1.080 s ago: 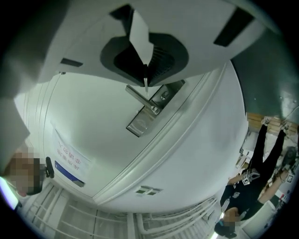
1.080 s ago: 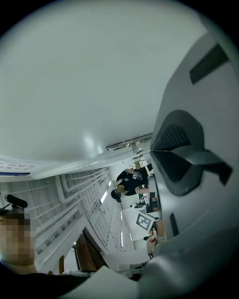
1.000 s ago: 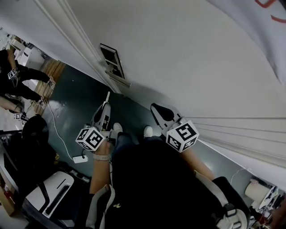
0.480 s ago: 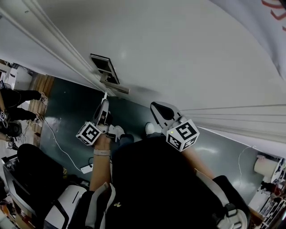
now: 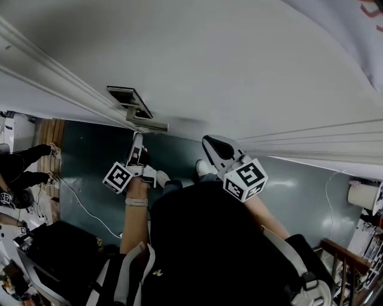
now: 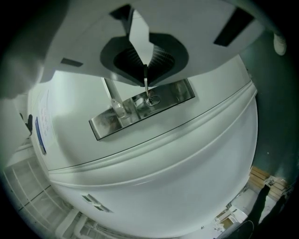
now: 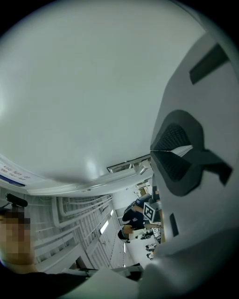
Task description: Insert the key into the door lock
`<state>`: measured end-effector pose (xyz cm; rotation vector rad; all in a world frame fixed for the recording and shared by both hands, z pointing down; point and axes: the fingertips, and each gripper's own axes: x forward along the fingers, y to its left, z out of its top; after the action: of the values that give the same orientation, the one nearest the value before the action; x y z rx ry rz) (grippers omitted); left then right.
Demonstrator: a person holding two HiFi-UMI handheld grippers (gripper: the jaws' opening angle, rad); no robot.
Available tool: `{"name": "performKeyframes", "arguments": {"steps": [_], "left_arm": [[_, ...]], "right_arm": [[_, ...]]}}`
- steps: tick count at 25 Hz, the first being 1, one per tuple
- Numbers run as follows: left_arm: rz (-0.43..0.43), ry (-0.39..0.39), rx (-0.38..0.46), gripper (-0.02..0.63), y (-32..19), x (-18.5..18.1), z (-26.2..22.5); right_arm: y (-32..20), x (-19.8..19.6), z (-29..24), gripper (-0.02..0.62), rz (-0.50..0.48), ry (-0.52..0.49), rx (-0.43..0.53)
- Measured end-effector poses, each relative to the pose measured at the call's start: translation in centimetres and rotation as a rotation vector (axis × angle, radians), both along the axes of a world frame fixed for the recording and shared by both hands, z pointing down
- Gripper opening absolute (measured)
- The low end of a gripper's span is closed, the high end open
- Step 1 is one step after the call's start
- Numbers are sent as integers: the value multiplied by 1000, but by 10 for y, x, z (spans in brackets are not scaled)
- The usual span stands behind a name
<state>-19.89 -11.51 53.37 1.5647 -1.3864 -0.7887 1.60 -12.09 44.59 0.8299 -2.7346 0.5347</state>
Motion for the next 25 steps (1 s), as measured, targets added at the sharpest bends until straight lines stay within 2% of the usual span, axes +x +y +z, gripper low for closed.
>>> {"name": "performKeyframes", "arguments": {"steps": [3,8,20,25], "left_arm": [[-8,18,-33,26,-3,-6,9],[12,69,-2,26,-14,-8,11],[33,123,-16,26,-17,-11,15],[41,150,20,26,-17,-11,9]], "right_arm": [[1,0,1,16,25,5,-4],[1,1,2,17,60,12,-7],[2,2,1,17,103,21,-3],[1,1,2,17,104,21,0]]}}
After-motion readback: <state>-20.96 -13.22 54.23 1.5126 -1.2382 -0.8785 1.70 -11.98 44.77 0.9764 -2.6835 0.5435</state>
